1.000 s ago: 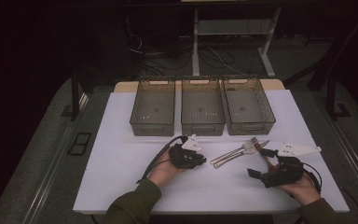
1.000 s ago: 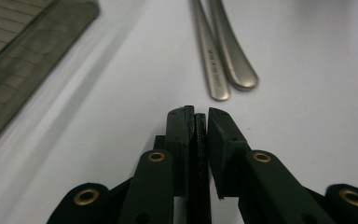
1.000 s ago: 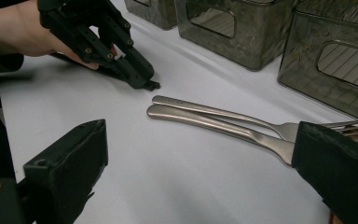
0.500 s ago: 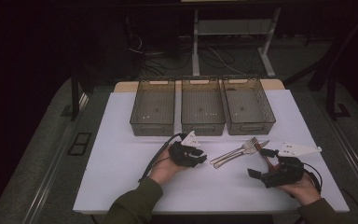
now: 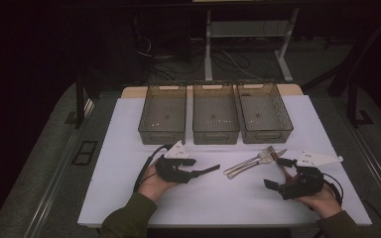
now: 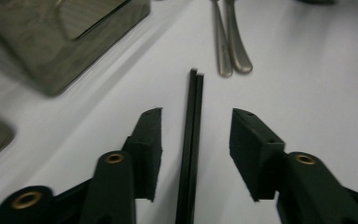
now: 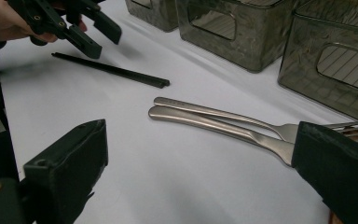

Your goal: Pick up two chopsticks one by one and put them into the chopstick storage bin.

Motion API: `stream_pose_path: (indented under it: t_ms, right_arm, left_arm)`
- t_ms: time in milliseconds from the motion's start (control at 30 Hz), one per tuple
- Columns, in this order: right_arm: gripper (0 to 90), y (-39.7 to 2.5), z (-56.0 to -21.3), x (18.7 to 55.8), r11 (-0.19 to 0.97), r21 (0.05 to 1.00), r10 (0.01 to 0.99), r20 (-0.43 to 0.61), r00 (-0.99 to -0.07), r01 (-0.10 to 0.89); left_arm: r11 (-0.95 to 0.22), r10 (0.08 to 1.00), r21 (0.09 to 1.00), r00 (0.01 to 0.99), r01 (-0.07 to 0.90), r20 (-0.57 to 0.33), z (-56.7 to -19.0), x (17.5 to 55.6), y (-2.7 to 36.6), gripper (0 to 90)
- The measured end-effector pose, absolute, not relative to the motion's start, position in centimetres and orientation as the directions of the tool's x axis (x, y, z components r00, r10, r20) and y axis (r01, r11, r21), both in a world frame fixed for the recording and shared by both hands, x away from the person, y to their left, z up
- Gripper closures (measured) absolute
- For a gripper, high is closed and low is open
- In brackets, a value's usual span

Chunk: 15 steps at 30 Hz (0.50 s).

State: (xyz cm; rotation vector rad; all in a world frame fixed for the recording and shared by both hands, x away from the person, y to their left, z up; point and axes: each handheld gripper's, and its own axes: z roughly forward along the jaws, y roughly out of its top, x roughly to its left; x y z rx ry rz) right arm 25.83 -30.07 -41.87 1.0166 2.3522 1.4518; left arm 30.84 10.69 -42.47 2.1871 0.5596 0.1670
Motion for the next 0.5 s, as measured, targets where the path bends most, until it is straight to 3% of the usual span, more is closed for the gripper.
stream_pose_path:
  t_ms: [233, 500]
  right_arm:
    - [3.1, -30.1, -41.9, 25.8, 0.284, 0.848, 0.643, 0.178, -0.745, 0.447]
    - [3.1, -30.0, -42.0, 25.8, 0.290, 0.850, 0.643, 0.168, -0.747, 0.441]
  left_arm:
    - [-0.524, 0.490, 0.782, 0.871, 0.339, -0.049, -42.5, 28.8, 13.9, 74.7]
    - [-0.567, 0.476, 0.751, 0.879, 0.339, -0.038, -43.9, 28.5, 14.6, 81.3]
